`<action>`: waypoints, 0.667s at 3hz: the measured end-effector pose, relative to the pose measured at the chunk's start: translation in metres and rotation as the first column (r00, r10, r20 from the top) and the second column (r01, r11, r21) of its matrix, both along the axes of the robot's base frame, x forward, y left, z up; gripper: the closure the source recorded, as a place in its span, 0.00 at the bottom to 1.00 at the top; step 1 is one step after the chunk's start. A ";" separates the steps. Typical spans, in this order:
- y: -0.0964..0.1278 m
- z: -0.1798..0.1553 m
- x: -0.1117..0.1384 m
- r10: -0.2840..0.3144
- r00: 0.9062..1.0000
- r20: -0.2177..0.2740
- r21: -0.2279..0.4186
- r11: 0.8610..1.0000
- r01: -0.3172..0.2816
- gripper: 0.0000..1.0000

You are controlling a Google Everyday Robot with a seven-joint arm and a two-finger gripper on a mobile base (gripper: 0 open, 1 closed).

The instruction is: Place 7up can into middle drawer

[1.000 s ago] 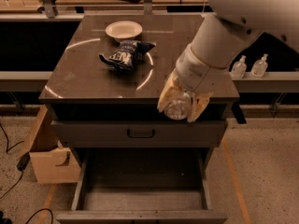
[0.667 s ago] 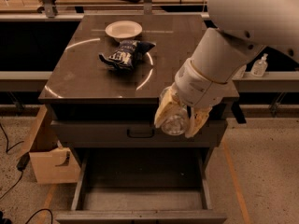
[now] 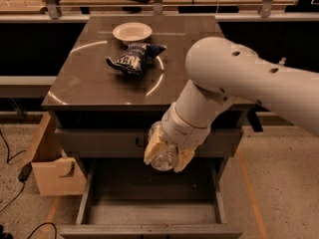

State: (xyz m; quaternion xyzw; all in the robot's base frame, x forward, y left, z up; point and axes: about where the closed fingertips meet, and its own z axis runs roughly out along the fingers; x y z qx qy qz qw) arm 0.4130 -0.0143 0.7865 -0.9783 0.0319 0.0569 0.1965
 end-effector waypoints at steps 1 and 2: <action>0.000 0.001 0.000 -0.001 1.000 0.002 0.001 1.000 0.001 1.00; 0.004 -0.004 -0.007 -0.034 0.999 -0.023 0.030 0.999 0.035 1.00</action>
Offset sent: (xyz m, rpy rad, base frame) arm -0.0161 0.0083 -0.0124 0.0778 0.0643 -0.0902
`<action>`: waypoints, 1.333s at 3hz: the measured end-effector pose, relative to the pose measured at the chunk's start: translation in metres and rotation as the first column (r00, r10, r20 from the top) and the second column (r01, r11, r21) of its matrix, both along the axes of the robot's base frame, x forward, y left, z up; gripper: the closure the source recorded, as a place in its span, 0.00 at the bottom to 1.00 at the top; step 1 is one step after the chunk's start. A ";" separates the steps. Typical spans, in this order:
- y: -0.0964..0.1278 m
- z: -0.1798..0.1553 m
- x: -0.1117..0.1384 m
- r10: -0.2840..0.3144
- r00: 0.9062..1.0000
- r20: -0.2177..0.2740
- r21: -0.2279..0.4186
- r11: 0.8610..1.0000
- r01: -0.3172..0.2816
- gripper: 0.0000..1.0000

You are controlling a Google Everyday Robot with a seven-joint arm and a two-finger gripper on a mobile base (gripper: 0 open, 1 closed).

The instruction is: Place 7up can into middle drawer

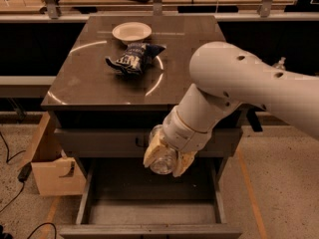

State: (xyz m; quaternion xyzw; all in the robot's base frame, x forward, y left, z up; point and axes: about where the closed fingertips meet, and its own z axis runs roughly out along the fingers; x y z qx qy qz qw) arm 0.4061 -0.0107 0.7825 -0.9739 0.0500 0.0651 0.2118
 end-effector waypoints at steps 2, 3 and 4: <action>0.025 -0.051 -0.022 -0.029 0.999 0.044 0.129 0.991 0.023 1.00; 0.043 -0.110 -0.023 -0.043 0.996 0.078 0.172 0.985 0.029 1.00; 0.047 -0.162 -0.021 -0.072 0.995 0.062 0.184 0.981 0.060 1.00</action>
Offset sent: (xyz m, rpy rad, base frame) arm -0.0207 0.0456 -0.0921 0.2254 -0.1269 -0.0356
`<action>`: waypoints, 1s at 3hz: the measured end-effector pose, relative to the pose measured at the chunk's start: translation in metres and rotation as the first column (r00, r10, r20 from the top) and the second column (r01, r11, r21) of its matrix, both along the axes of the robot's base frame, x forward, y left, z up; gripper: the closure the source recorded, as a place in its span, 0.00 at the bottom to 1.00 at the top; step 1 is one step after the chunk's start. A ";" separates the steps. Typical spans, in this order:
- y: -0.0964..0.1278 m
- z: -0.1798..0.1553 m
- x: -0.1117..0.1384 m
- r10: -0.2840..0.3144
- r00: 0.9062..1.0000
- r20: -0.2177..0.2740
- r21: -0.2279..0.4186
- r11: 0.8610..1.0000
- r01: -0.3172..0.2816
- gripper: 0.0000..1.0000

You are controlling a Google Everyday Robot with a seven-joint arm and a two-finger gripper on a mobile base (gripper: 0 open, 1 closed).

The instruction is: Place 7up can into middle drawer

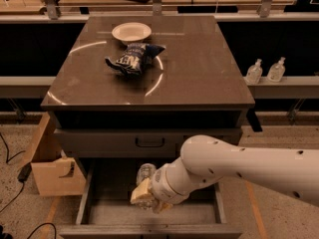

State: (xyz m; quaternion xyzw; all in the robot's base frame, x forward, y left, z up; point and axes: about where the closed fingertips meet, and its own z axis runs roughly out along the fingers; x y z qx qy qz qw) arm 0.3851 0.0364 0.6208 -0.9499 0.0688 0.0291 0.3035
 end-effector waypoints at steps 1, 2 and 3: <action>0.000 -0.003 0.000 -0.001 1.000 0.000 0.000 1.000 0.001 1.00; -0.004 -0.029 0.003 -0.014 1.000 0.002 0.000 1.000 0.014 1.00; 0.003 -0.076 0.022 0.007 0.999 0.032 0.006 1.000 -0.007 1.00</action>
Offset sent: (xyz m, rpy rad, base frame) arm 0.0073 -0.0090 -0.0650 0.0018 -0.0008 -0.0363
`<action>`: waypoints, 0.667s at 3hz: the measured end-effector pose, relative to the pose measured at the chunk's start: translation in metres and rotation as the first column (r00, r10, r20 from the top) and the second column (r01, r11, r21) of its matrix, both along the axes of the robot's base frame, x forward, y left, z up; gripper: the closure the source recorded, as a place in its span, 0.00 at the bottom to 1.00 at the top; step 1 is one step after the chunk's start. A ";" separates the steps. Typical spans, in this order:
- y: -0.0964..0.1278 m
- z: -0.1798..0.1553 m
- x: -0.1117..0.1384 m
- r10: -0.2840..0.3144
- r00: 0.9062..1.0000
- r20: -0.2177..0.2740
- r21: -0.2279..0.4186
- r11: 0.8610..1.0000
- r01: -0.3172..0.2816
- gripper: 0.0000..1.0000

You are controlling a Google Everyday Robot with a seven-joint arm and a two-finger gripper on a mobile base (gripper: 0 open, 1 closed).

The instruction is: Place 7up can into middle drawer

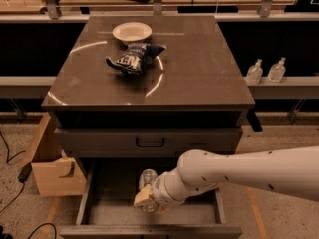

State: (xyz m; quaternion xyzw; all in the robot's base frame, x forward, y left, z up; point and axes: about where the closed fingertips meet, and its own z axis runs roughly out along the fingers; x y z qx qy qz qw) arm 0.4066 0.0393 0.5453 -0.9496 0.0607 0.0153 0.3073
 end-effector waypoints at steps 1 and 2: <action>0.005 -0.030 0.012 0.015 1.000 0.012 -0.003 1.000 -0.015 1.00; 0.006 -0.064 0.025 0.008 1.000 0.016 -0.032 0.999 -0.008 1.00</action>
Offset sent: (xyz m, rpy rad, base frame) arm 0.0453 0.0077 -0.1079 -0.0719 -0.0247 -0.0086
